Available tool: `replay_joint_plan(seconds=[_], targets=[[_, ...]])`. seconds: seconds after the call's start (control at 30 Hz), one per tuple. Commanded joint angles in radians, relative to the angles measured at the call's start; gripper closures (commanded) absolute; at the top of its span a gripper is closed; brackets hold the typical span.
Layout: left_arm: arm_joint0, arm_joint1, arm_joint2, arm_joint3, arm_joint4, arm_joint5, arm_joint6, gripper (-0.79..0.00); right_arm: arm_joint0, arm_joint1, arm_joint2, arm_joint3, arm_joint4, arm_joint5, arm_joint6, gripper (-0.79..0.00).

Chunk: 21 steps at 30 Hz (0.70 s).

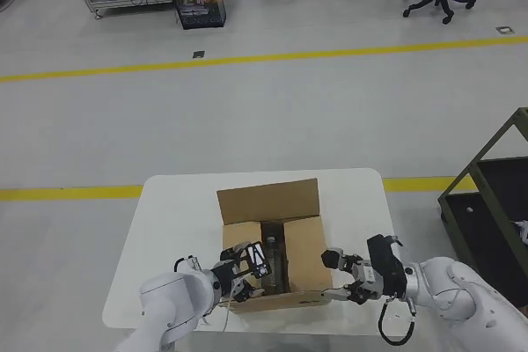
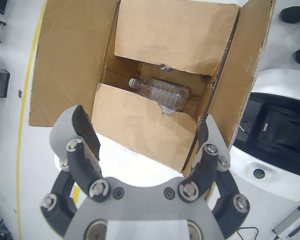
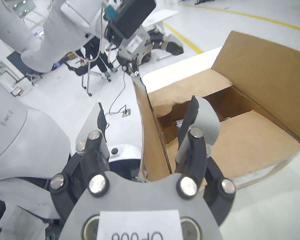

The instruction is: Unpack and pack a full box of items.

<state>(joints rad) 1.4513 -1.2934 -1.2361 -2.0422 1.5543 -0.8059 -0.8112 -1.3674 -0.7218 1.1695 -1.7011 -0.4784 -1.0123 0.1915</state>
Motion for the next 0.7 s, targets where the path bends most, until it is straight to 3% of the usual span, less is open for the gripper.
replay_joint_plan(seconds=[0.0,0.03,0.07,0.13,0.2,0.23,0.67], targets=[[0.001,0.003,-0.001,-0.003,-0.008,-0.009,-0.006,-0.785,-0.008,0.009,0.004,0.01,-0.002,0.0,-0.064,-0.616],[0.002,0.004,-0.002,-0.006,-0.012,-0.011,-0.008,-0.785,-0.011,0.015,0.005,0.027,-0.009,0.0,-0.085,-0.566],[0.004,0.006,-0.003,-0.007,-0.02,-0.015,-0.009,-0.785,-0.011,0.019,0.004,0.04,-0.02,0.0,-0.099,-0.403],[0.007,0.01,-0.005,-0.013,-0.032,-0.021,-0.013,-0.785,-0.008,0.024,-0.017,0.068,-0.03,0.0,-0.128,-0.348],[0.01,0.012,-0.006,-0.017,-0.042,-0.027,-0.018,-0.785,0.005,0.024,-0.037,0.102,-0.038,0.0,-0.118,-0.154],[0.011,0.014,-0.007,-0.02,-0.049,-0.029,-0.022,-0.785,0.017,0.02,-0.06,0.123,-0.029,0.0,-0.115,-0.006],[0.016,0.033,-0.011,-0.028,-0.11,-0.023,-0.038,-0.785,0.158,-0.039,-0.267,0.21,0.058,0.0,0.022,0.0]])
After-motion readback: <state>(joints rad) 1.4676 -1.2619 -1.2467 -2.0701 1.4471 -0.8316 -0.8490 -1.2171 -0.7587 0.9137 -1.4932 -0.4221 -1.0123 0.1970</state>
